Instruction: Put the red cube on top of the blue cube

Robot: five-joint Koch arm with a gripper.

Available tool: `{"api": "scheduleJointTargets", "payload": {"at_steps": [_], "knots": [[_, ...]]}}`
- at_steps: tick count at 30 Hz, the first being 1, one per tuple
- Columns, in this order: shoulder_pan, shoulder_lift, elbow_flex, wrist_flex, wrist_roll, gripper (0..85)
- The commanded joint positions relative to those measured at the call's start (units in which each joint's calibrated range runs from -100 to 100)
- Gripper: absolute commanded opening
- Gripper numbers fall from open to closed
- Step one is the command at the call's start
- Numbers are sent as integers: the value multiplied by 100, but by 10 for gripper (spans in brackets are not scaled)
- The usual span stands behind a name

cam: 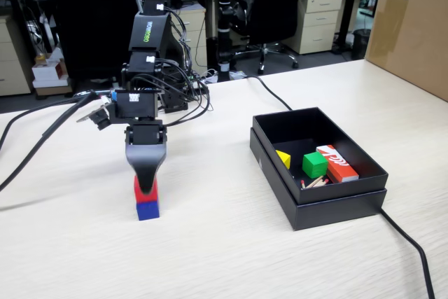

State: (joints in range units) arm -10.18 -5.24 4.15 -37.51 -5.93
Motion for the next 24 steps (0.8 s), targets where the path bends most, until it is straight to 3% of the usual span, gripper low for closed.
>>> {"api": "scheduleJointTargets", "payload": {"at_steps": [1, 5, 11, 24], "knots": [[0, -411, 301, 257, -34, 395], [0, -457, 274, 257, -34, 396], [137, -916, -53, -158, -5, 465], [952, -2580, -1295, -210, 488, 480]]}}
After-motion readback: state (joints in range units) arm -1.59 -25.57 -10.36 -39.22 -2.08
